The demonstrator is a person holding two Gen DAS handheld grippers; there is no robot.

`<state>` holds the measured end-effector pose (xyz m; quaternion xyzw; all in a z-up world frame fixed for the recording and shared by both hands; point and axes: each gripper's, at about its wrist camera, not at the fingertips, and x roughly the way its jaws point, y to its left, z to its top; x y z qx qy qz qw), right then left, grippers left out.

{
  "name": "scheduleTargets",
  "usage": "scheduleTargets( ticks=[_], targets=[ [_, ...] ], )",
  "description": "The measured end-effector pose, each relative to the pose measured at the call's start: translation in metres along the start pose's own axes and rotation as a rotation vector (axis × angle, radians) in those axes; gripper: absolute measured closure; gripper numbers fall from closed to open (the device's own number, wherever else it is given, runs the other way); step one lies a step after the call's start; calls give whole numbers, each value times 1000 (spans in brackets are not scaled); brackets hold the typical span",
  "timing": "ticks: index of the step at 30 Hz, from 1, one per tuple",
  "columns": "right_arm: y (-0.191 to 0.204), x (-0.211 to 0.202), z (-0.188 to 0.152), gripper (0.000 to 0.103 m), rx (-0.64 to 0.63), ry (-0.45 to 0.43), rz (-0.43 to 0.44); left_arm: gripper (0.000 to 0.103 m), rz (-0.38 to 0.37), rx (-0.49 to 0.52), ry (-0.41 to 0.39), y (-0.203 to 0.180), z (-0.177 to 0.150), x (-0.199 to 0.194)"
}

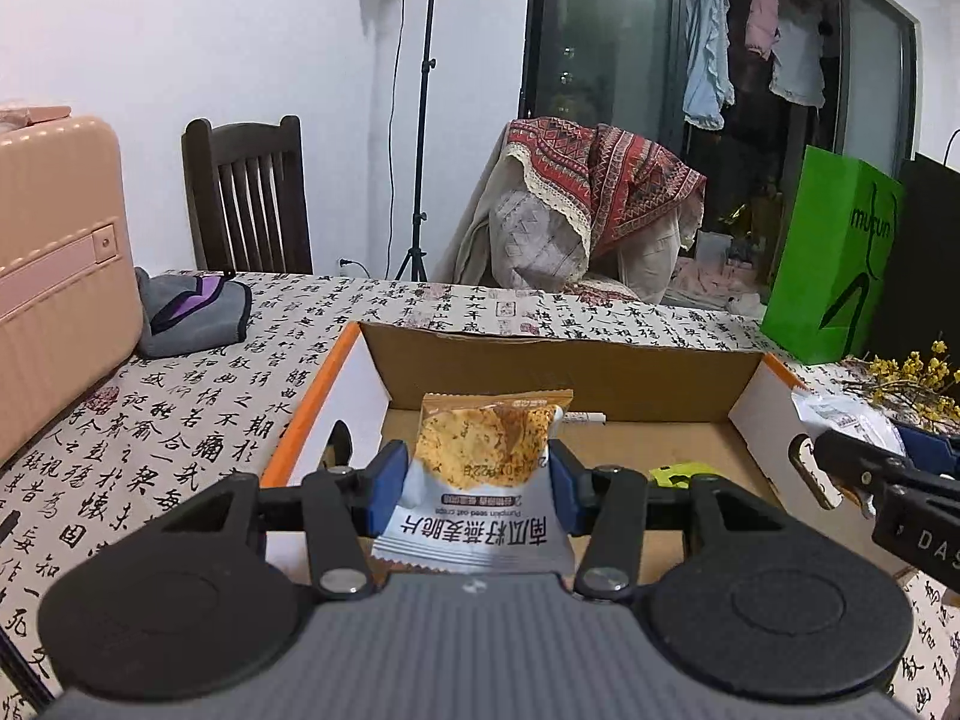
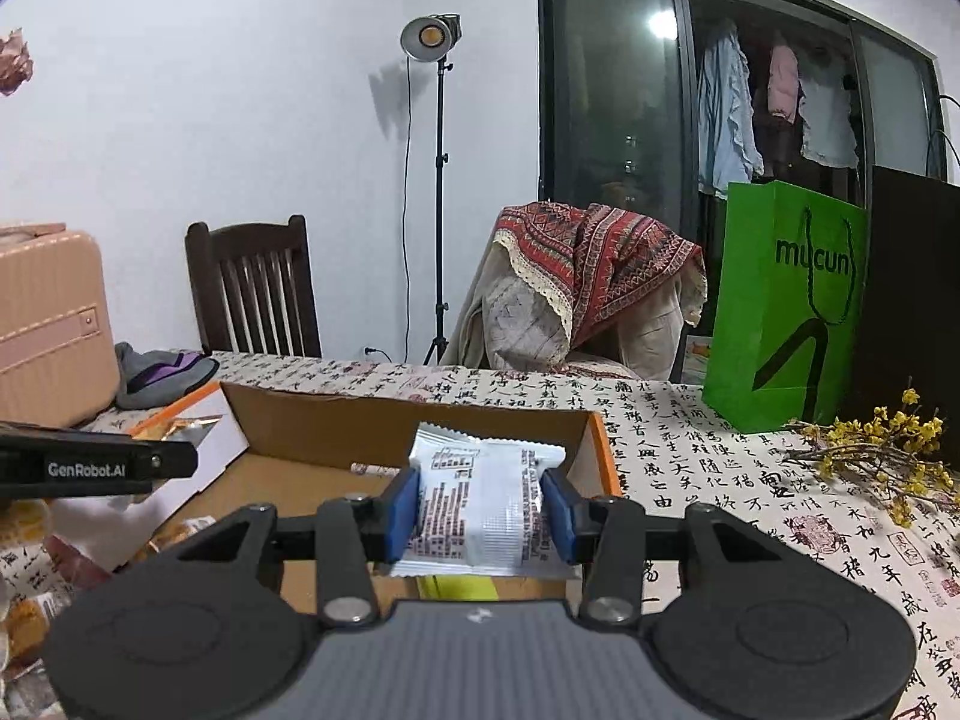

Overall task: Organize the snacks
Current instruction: 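Carry both packets into the cardboard box and open both grippers, then move both tools back over the snack pile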

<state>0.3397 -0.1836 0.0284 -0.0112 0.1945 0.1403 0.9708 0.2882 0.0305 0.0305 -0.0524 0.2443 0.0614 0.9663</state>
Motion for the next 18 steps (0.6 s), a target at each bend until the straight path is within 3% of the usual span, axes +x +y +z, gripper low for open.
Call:
scheduleTargets(
  ticks=[3, 5, 7, 8, 9, 11, 18],
  targets=[
    [0, 2, -2, 59, 0, 16, -20, 48, -6, -1, -17, 1, -2, -3],
    [-1, 3, -3, 57, 8, 25, -8, 30, -10, -1, -38, 0, -3, -6],
    [-2, 2, -2, 32, 11, 26, -13, 6, -6, -1, -72, 0, -3, -12],
    [-2, 0, -2, 23, 15, 21, -17, 1, -1, 0, -90, -1, -3, -15],
    [-3, -2, -2, 11, 19, 15, -15, 0, 1, -1, -109, 0, -3, -18],
    [-6, -5, -1, 1, 33, 3, -2, 0, -5, -5, -117, -2, -3, -21],
    [-10, -7, -1, 0, 44, 9, -26, 0, -6, -23, -121, 0, -1, -25]
  ],
)
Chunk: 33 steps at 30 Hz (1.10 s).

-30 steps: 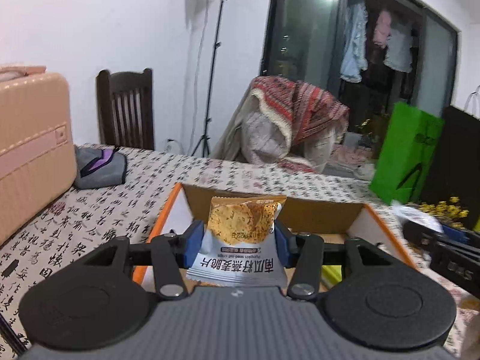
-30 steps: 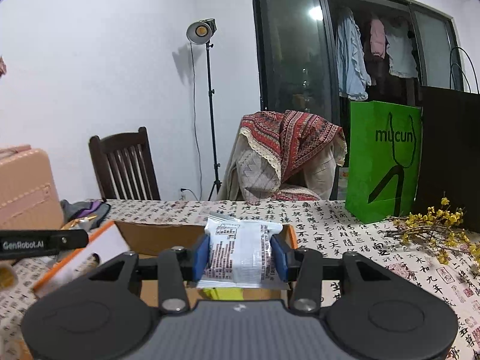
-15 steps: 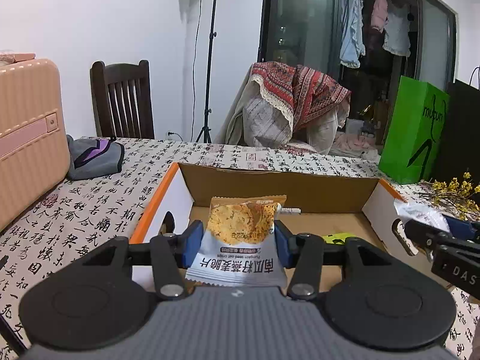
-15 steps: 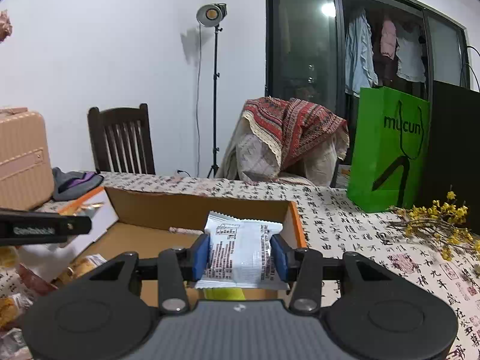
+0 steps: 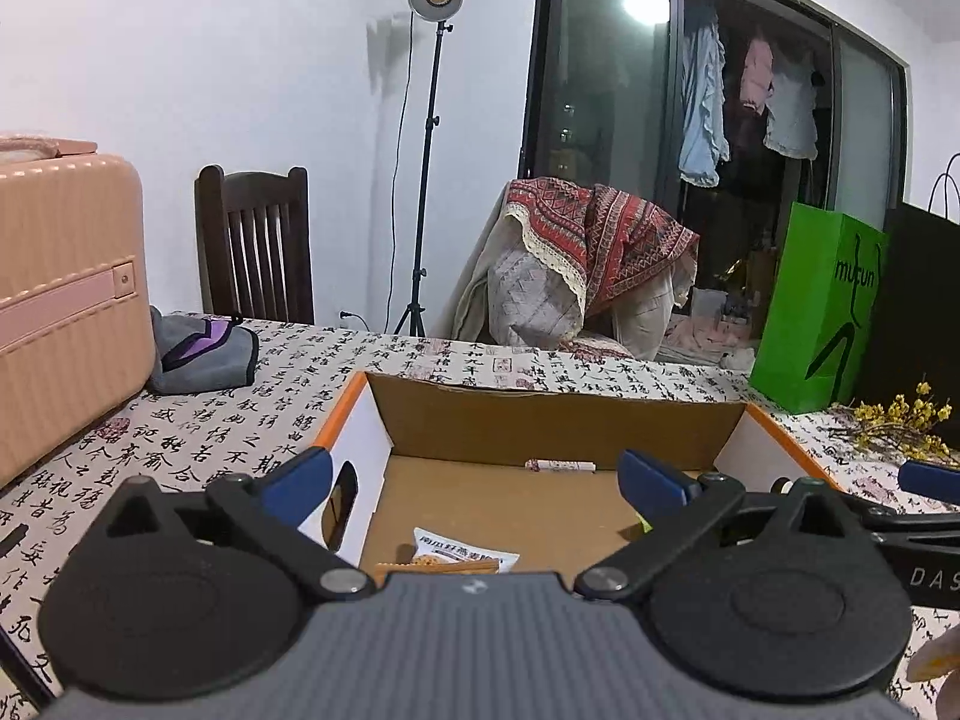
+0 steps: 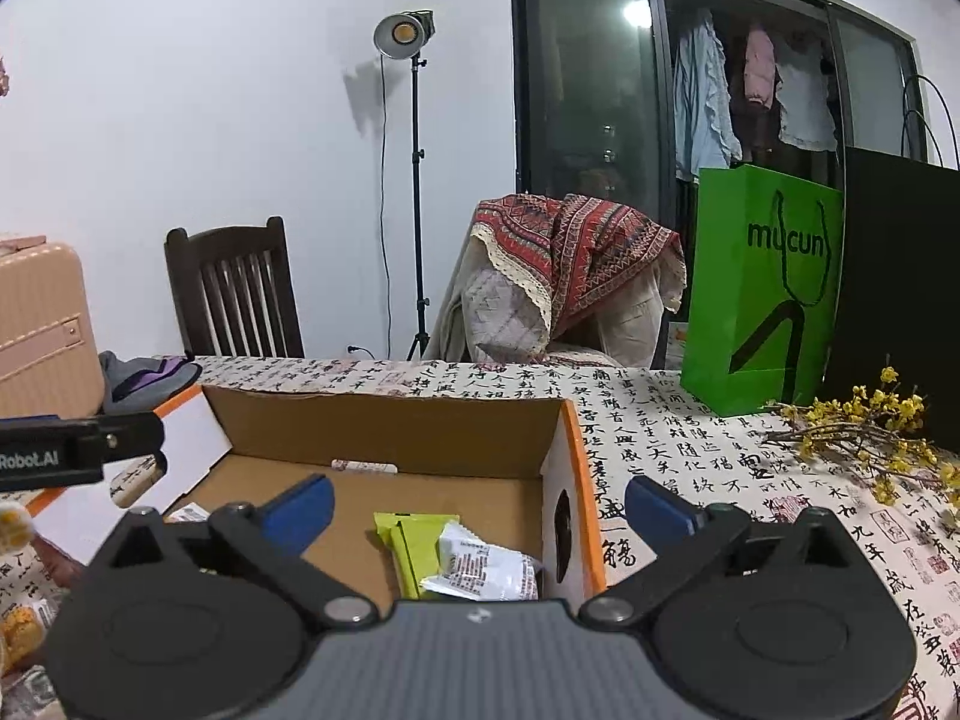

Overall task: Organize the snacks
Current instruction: 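Move both tools back over the snack pile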

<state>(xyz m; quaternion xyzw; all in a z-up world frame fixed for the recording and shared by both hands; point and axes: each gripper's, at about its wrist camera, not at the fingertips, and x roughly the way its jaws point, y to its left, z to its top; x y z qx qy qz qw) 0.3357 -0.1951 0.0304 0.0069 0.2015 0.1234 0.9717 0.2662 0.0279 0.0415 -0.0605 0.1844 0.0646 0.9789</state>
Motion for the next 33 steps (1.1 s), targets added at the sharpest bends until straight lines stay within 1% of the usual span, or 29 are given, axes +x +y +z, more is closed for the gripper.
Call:
scheduleTargets(
  ticks=[2, 7, 12, 17, 20, 26, 33],
  targets=[
    [-1, -2, 1, 0, 0, -2, 0, 0, -2, -6, 9, 2, 2, -3],
    [-2, -15, 9, 0, 5, -26, -11, 0, -24, -29, -18, 5, 13, -23],
    [0, -44, 19, 0, 6, -54, -14, 0, -58, -44, -31, 6, 22, -46],
    [6, -76, 22, 0, -14, -76, -5, 0, -69, -46, -37, 10, 23, -73],
    [10, -94, 16, 0, -18, -74, 3, 0, -71, -42, -31, 14, 18, -90],
    [12, -131, -1, 0, -9, -33, 34, 0, -72, -30, -25, 23, 0, -136],
    [21, -177, -32, 0, 9, 7, 75, 0, -61, -6, -15, 29, -22, -185]
  ],
)
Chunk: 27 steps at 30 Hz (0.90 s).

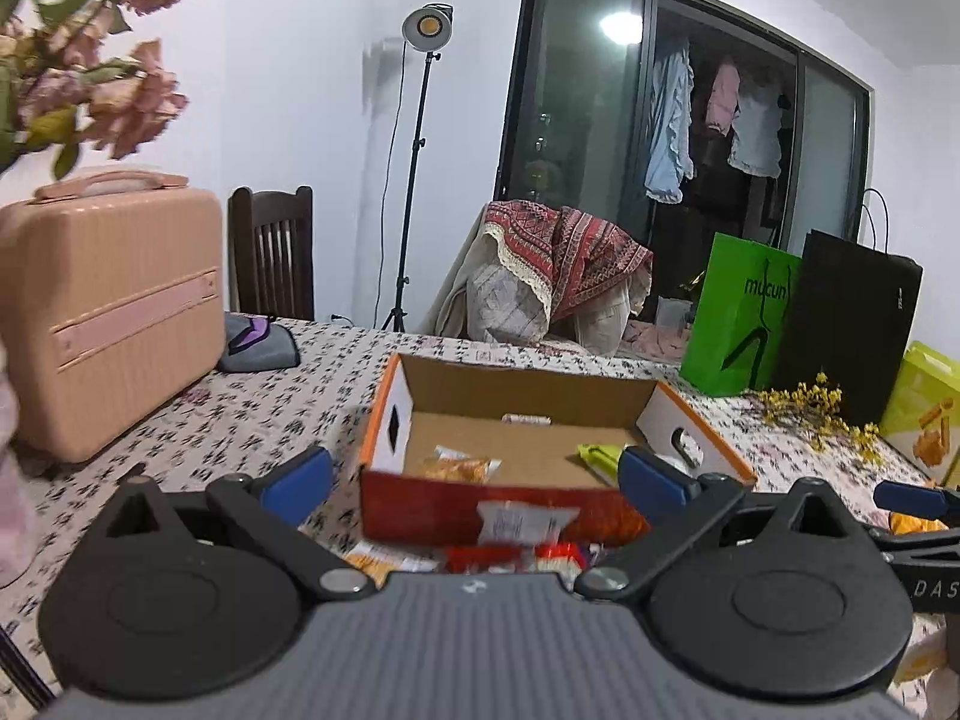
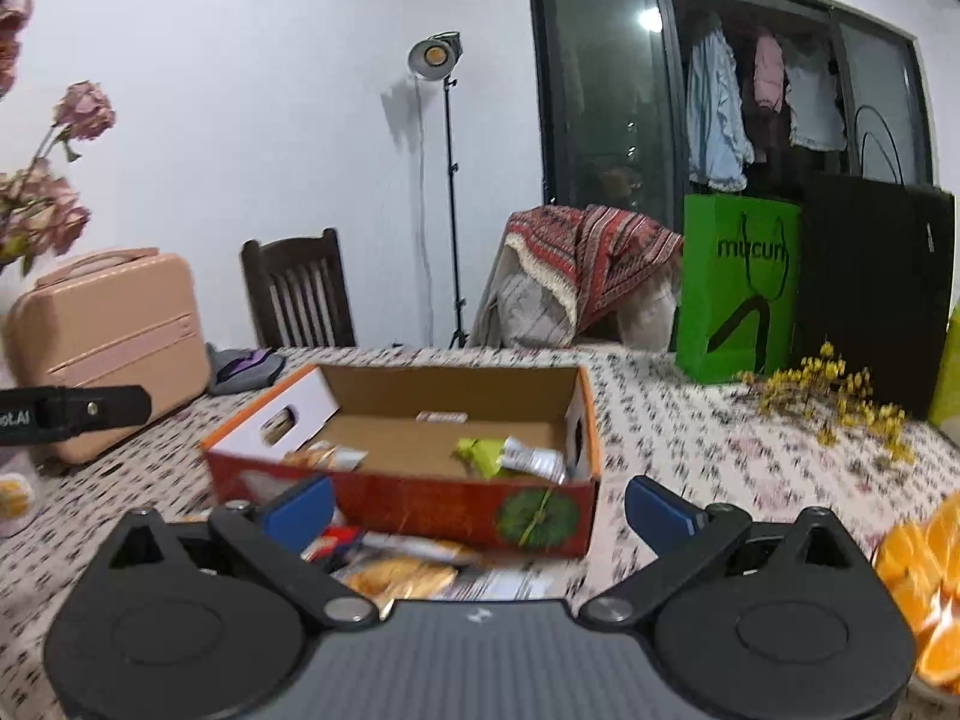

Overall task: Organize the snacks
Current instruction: 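Move both tools back over the snack pile, then grasp another green-yellow bar packet with the right gripper and lift it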

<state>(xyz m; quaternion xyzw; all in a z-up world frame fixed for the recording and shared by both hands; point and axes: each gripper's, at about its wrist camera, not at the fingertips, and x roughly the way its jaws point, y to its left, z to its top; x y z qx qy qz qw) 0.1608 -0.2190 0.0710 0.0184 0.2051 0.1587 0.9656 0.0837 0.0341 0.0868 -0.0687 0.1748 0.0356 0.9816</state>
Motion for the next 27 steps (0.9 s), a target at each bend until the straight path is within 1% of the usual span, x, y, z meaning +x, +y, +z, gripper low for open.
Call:
scheduleTargets(
  ticks=[5, 11, 14, 20, 27],
  targets=[
    [7, -22, -19, 0, -2, 23, 25, 0, 16, -3, 0, 6, -15, -25],
    [12, -35, -36, 0, -7, 52, 40, 0, 29, -9, 45, 14, -39, -39],
    [15, -38, -44, 0, -17, 70, 46, 0, 34, -9, 60, 18, -48, -43],
    [12, -42, -56, 0, -26, 93, 44, 0, 32, -18, 60, 23, -61, -49],
    [9, -34, -71, 0, -20, 137, 49, 0, 27, 11, 105, 17, -76, -43]
  ],
)
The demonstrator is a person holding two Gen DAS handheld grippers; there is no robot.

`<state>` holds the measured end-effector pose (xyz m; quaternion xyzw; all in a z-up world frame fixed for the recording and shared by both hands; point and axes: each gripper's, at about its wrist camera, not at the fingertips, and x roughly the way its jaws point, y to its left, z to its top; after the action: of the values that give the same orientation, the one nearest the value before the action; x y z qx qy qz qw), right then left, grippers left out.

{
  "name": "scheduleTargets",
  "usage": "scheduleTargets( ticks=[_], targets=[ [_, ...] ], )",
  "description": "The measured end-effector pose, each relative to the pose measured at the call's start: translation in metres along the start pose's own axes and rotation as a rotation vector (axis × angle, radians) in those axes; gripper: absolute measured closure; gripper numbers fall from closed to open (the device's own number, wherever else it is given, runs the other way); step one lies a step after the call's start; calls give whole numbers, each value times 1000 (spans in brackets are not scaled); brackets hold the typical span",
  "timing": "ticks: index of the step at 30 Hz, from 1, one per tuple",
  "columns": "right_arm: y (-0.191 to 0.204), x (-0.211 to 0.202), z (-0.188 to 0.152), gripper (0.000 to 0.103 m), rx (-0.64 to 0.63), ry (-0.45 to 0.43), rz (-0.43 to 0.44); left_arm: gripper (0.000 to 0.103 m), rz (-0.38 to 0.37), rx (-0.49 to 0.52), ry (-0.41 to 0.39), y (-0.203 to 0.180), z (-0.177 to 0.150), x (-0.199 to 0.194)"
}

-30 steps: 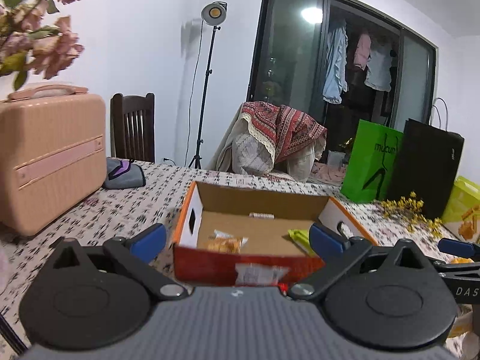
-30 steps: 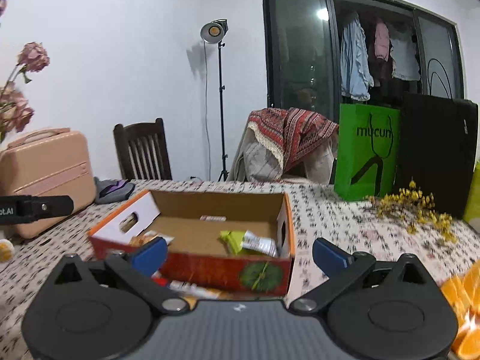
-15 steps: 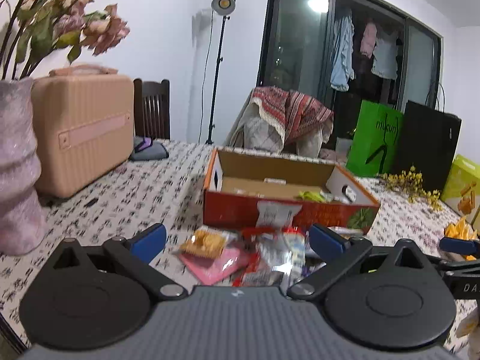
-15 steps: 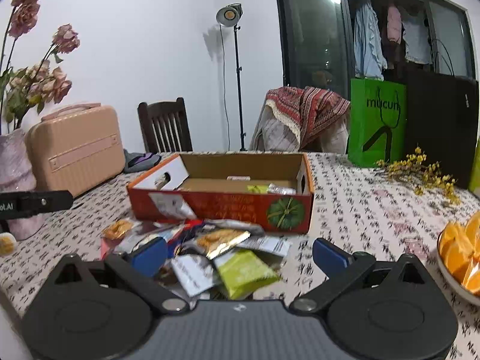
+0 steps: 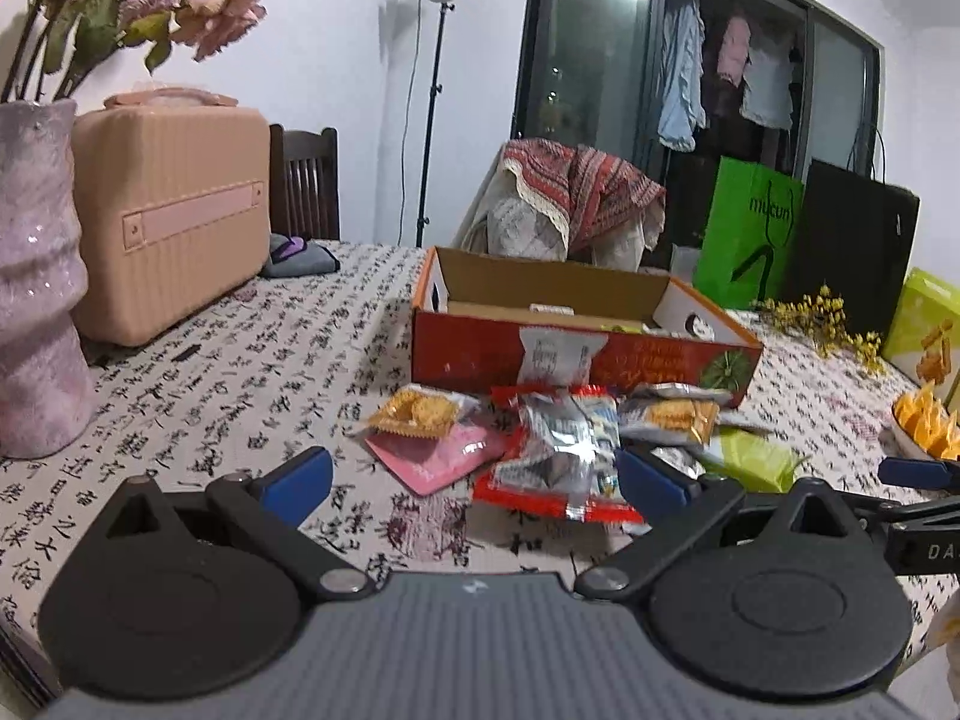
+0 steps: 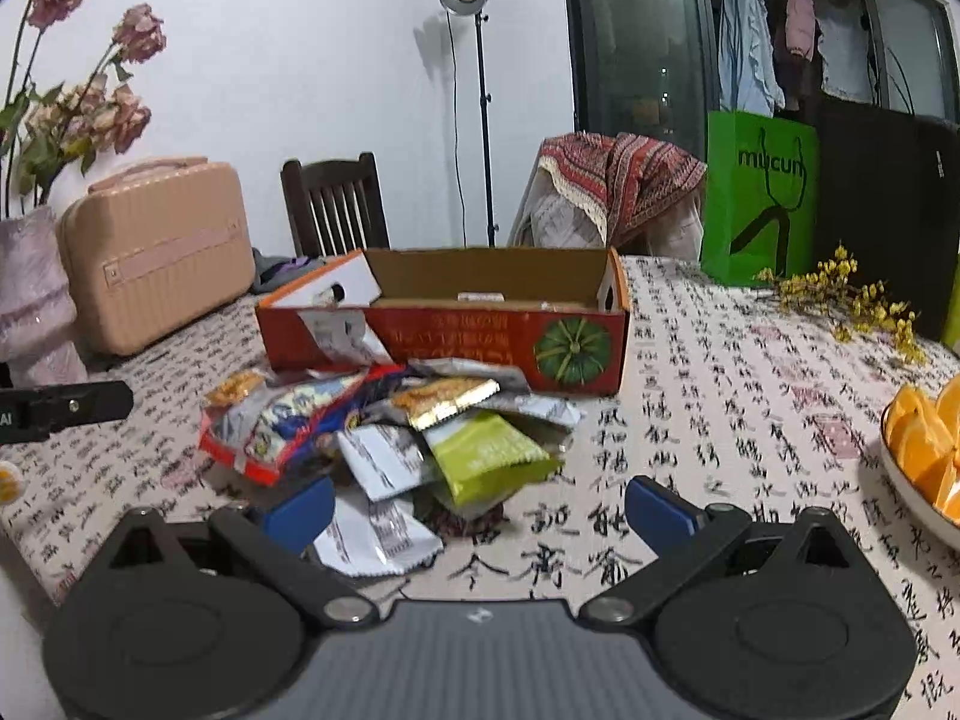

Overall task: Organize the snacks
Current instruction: 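Grasp another green-yellow bar packet with the right gripper and lift it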

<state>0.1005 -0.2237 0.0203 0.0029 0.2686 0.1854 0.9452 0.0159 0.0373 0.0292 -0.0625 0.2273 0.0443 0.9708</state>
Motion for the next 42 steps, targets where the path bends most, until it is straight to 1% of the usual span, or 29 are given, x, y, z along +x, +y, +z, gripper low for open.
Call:
scheduleTargets(
  ticks=[5, 8, 11, 12, 13, 17, 18, 19, 20, 22, 26, 32, 34, 36, 39, 41, 42],
  targets=[
    [-7, 11, -2, 0, 0, 21, -17, 0, 3, -2, 25, -2, -2, 10],
    [-7, 21, 4, 5, -32, 22, -23, 0, 3, -4, 22, -3, 2, 14],
    [-4, 36, 13, 14, -86, 19, -26, 0, 3, 2, 17, -5, 6, 17],
    [-2, 42, 16, 21, -107, 21, -24, 0, 2, 3, 17, -5, 7, 18],
    [0, 49, 19, 25, -130, 29, -24, 0, 2, 5, 19, -5, 7, 19],
    [5, 82, 29, 34, -183, 82, -10, 0, 5, 0, 32, -2, 4, 23],
    [6, 89, 30, 41, -184, 100, -6, 0, 8, -6, 37, 0, 4, 24],
    [6, 96, 31, 46, -181, 119, -4, 0, 10, -14, 43, 2, 3, 25],
    [6, 101, 31, 47, -172, 134, 8, 0, 14, -19, 46, 4, 3, 26],
    [5, 101, 29, 60, -153, 131, 28, 0, 21, -25, 51, 6, 2, 27],
    [5, 89, 22, 63, -130, 105, 35, 0, 20, -27, 61, 6, 1, 29],
    [-9, 47, 12, 64, -37, -11, 36, 0, 21, -6, 83, 1, -4, 30],
    [-14, 35, 8, 64, -15, -36, 34, 0, 23, -1, 81, -1, -5, 28],
    [-19, 27, 2, 65, -8, -27, 35, 0, 23, -1, 78, -2, -5, 27],
    [-23, 26, -9, 65, -4, 15, 36, 0, 23, -1, 81, -3, -5, 28],
    [-24, 29, -14, 63, -5, 44, 39, 0, 20, 1, 85, -6, -5, 29],
    [-25, 31, -15, 60, -5, 54, 41, 0, 18, 3, 86, -7, -5, 29]
  ],
)
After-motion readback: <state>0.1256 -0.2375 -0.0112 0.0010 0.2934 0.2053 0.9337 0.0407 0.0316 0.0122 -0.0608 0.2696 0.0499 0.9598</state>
